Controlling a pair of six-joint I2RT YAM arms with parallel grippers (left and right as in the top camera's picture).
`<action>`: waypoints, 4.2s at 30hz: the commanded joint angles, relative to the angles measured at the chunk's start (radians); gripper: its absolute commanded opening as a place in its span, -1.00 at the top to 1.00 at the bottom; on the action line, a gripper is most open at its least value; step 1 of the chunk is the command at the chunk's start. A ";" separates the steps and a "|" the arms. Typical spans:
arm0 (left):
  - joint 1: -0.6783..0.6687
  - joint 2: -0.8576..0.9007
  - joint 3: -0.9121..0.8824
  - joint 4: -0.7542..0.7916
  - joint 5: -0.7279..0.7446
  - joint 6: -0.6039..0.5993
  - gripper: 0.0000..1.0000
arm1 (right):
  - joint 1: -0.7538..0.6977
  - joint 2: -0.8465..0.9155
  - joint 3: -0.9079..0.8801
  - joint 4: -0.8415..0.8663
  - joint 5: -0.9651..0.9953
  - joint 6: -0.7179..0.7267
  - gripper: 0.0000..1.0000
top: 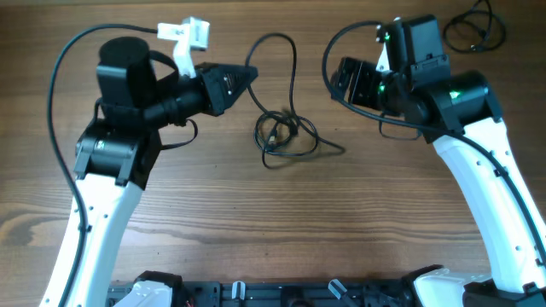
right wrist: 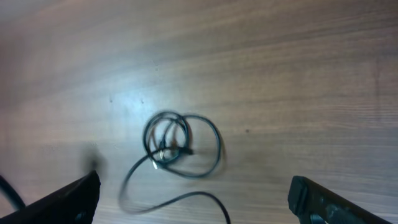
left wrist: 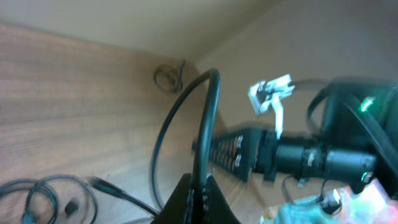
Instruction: Untangle cables
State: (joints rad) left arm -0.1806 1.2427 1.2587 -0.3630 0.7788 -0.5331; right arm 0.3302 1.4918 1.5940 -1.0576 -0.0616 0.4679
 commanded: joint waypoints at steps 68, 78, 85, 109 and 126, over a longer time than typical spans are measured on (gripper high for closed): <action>0.111 -0.011 0.024 -0.204 -0.098 -0.328 -0.35 | -0.682 -0.073 0.097 0.550 -0.112 -0.076 0.91; 0.111 0.046 0.024 -0.248 -0.122 -0.304 -0.37 | -0.827 0.209 0.109 0.317 -0.080 -0.328 0.91; 0.111 0.054 0.024 -0.247 -0.123 -0.304 -0.36 | -0.826 0.346 0.107 0.119 -0.322 -0.400 0.91; 0.111 0.054 0.024 -0.248 -0.164 -0.304 -0.39 | -0.808 0.424 0.277 0.163 -0.818 -0.114 0.91; 0.111 0.054 0.024 -0.248 -0.164 -0.304 -0.39 | -0.673 0.400 0.153 0.027 0.501 -0.254 0.91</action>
State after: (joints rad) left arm -0.0734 1.2926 1.2701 -0.6140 0.6247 -0.8646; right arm -0.3794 1.8767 1.8107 -1.0580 0.3622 0.2741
